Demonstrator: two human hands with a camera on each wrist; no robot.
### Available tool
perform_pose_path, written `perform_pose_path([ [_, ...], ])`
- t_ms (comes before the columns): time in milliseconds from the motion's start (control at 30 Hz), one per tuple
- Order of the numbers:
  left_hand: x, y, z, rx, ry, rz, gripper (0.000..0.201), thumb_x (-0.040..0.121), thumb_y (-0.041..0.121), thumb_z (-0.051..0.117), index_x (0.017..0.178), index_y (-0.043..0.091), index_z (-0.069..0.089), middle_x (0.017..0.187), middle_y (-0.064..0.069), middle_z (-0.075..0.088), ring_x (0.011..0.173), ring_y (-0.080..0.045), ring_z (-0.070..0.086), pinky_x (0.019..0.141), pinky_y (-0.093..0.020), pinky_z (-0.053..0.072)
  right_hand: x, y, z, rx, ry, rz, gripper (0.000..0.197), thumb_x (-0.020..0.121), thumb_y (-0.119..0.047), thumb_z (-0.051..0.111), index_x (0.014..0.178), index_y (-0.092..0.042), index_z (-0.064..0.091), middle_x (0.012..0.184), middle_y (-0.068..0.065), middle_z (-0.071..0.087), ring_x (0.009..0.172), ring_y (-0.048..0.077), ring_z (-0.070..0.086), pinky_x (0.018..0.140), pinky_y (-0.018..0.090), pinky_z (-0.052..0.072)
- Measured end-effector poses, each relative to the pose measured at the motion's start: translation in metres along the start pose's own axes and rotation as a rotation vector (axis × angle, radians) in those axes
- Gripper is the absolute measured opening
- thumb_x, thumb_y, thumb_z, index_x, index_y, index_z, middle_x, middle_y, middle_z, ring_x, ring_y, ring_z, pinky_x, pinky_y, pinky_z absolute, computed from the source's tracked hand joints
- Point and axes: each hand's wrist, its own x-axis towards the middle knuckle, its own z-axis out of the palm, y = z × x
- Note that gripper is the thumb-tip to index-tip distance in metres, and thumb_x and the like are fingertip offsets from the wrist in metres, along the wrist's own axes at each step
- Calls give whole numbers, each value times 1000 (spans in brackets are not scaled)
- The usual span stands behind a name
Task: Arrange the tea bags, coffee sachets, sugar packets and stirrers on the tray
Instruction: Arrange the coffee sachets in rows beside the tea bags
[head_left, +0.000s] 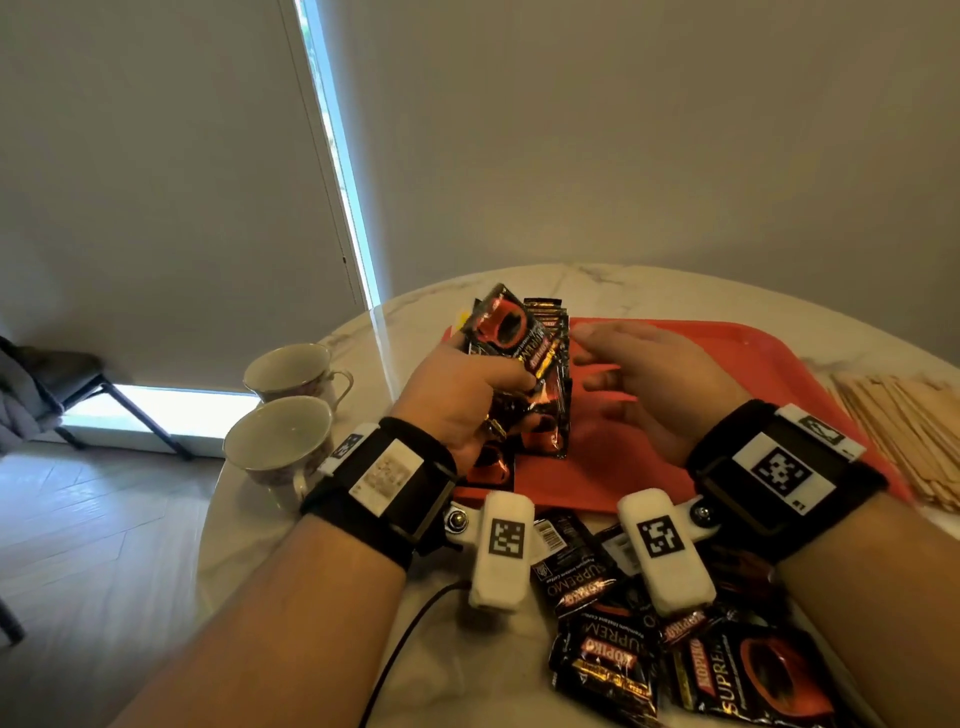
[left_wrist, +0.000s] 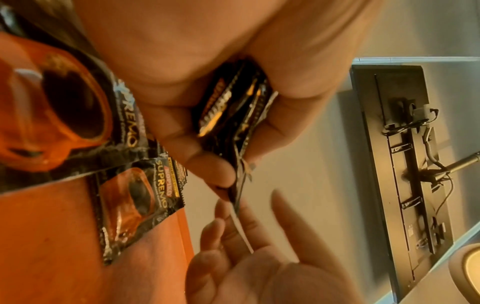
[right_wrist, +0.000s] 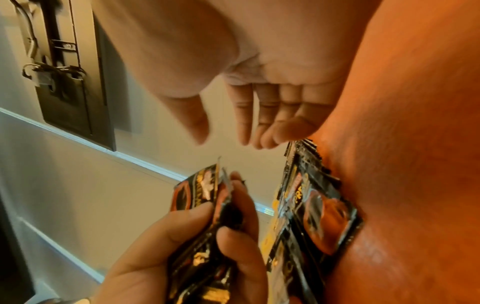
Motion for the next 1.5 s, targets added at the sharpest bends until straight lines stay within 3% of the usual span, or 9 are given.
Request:
perform_pose_path([
  [167, -3, 1, 0, 59, -144, -65, 42, 85, -17, 64, 117, 10, 66, 97, -16, 75, 82, -32, 73, 54, -33, 58, -2, 4, 5, -74, -60, -85, 13, 87, -15, 77, 95, -12, 68, 88, 5, 73, 74, 12, 68, 58, 23, 51],
  [367, 5, 5, -3, -71, 82, 49, 30, 91, -10, 64, 112, 11, 64, 82, -5, 78, 73, -25, 77, 57, -35, 60, 1, -3, -4, 141, -9, -61, 11, 91, -1, 68, 93, -11, 64, 89, 11, 69, 71, 19, 70, 60, 32, 58],
  [567, 6, 4, -2, -106, 117, 65, 22, 92, 27, 78, 109, 18, 67, 104, -8, 80, 92, -27, 77, 64, -39, 61, -3, -2, 0, 19, -80, -74, 17, 88, 6, 62, 88, -9, 69, 80, 9, 68, 64, 15, 63, 52, 27, 51],
  [700, 2, 3, -4, 12, 13, 110, 33, 88, 6, 78, 117, 16, 66, 104, -10, 80, 90, -26, 78, 61, -33, 60, -3, -3, 0, -14, -82, -75, 25, 87, 8, 59, 88, -13, 72, 86, 9, 69, 73, 16, 64, 54, 25, 47],
  [867, 3, 0, -4, -6, -15, 152, 45, 84, -11, 72, 122, 11, 63, 107, -15, 78, 91, -32, 78, 58, -32, 59, 1, -6, -1, 249, 25, -170, 21, 90, 4, 65, 105, -10, 71, 90, 3, 73, 74, 11, 68, 57, 21, 51],
  [1000, 6, -3, -1, -68, 81, 213, 42, 85, -11, 72, 119, 12, 63, 110, -16, 75, 87, -30, 77, 61, -34, 59, 1, -2, 2, 298, -41, -86, 22, 89, -8, 72, 110, -7, 68, 94, 4, 75, 78, 12, 71, 65, 25, 57],
  [1133, 8, -7, -1, -70, 128, 233, 38, 85, -7, 74, 114, 16, 63, 110, -16, 75, 89, -30, 76, 65, -36, 59, -1, 3, 6, 258, -79, -9, 11, 87, -4, 72, 86, -11, 63, 85, 5, 72, 77, 16, 71, 70, 29, 60],
  [1233, 9, -9, 0, -56, 109, 206, 39, 85, -6, 75, 117, 14, 63, 111, -16, 75, 91, -30, 76, 66, -36, 59, 1, 0, 5, 321, -22, -8, 10, 91, -3, 69, 86, -10, 63, 80, 7, 71, 73, 17, 70, 72, 31, 61],
  [1500, 15, 3, -14, -157, 281, 227, 33, 88, -5, 74, 110, 17, 64, 95, -7, 78, 81, -26, 79, 61, -34, 60, -2, 5, -5, -6, 48, 223, 7, 90, 6, 63, 89, 0, 63, 72, 13, 65, 59, 19, 63, 56, 31, 57],
])
